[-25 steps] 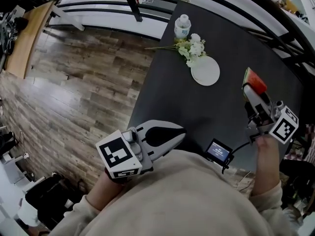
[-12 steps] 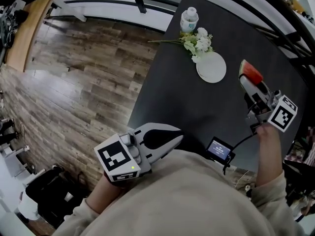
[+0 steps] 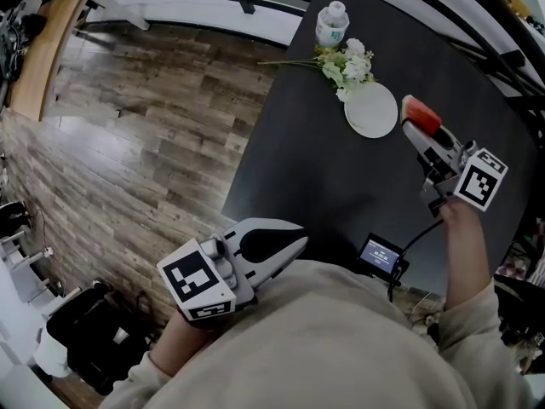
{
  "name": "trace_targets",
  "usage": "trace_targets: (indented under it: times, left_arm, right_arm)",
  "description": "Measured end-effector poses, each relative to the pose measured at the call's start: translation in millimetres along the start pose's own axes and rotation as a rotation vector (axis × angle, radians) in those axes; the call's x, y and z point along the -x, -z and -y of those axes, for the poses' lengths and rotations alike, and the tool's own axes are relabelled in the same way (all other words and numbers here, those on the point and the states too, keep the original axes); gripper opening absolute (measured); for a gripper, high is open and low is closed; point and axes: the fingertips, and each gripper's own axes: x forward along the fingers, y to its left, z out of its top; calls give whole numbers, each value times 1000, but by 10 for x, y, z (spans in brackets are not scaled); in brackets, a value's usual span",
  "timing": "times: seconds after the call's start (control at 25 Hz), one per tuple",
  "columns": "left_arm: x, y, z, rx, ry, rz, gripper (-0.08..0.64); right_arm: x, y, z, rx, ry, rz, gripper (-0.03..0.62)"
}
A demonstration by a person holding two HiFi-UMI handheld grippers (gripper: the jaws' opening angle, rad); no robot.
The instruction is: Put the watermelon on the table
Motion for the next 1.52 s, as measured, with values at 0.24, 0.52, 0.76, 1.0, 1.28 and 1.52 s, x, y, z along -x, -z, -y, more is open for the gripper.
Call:
trace_targets:
  times: [0.24, 0.52, 0.76, 1.0, 1.28, 1.52]
  left_arm:
    - [80, 59, -24, 21, -29, 9, 3]
    - [148, 138, -34, 40, -60, 22, 3]
    - [189, 196, -32, 52, -80, 23, 3]
    - [184, 258, -27, 64, -91, 33, 3]
    - [257, 353, -37, 86, -120, 49, 3]
    - [276, 401, -43, 96, -135, 59, 3]
  right_arm:
    - [-101, 131, 192, -7, 23, -44, 183]
    - [-289, 286, 371, -24, 21, -83, 183]
    - [-402, 433, 495, -40, 24, -113, 183]
    - [-458, 552, 658, -46, 47, -149, 183]
    - [-577, 747, 780, -27, 61, -216, 183]
    - [-753, 893, 932, -16, 79, -263, 183]
